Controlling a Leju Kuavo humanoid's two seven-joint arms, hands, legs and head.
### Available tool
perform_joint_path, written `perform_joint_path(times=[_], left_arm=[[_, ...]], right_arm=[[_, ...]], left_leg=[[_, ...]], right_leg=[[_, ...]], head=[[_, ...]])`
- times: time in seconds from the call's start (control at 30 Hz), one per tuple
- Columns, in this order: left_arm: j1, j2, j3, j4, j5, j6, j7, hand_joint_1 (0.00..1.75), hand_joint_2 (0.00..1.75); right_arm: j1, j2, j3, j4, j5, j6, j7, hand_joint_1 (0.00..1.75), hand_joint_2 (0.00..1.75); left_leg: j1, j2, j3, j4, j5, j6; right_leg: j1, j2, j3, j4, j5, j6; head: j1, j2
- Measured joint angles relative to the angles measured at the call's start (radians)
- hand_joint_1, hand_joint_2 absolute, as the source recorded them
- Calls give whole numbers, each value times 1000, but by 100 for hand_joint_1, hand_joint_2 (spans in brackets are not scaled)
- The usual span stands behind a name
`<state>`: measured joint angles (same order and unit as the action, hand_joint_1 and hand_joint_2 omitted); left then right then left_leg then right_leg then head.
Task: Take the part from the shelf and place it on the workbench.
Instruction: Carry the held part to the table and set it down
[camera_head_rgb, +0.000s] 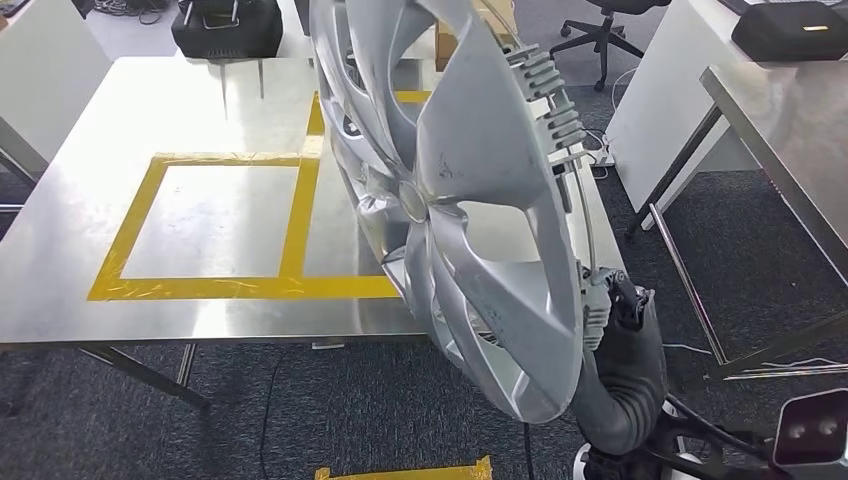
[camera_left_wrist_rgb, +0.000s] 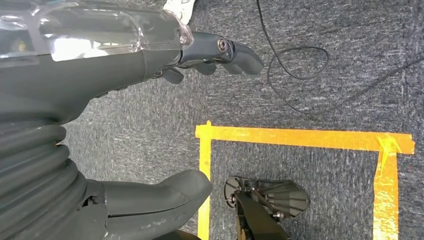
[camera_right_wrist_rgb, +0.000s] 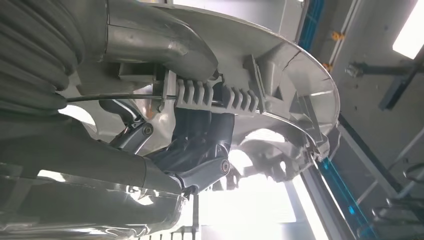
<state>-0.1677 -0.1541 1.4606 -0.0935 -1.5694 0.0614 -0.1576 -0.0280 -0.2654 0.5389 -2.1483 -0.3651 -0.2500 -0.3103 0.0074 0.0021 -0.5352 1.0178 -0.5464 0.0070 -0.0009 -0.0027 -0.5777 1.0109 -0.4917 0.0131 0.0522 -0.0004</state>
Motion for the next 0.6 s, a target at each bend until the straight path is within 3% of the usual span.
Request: perform_joint_path(times=[0.23,0.47,0.6], left_arm=[[-3,-15,-48,0,0,-12,27,0,175],[-29,-33,-152,0,0,-45,69,0,175],[-34,-40,-184,0,0,-48,75,0,175]], right_arm=[[-132,57,59,150,-81,33,44,175,175],[-409,139,107,480,-173,-34,78,175,175],[-514,169,123,638,-193,-64,100,175,175]], left_leg=[[-2,16,0,-1,-1,1],[-2,27,2,-1,0,2],[-2,27,2,-1,1,3]], right_leg=[[-2,4,1,0,1,1],[-2,10,1,0,5,0],[-2,10,0,0,6,0]], head=[[0,0],[-2,0],[-2,0]])
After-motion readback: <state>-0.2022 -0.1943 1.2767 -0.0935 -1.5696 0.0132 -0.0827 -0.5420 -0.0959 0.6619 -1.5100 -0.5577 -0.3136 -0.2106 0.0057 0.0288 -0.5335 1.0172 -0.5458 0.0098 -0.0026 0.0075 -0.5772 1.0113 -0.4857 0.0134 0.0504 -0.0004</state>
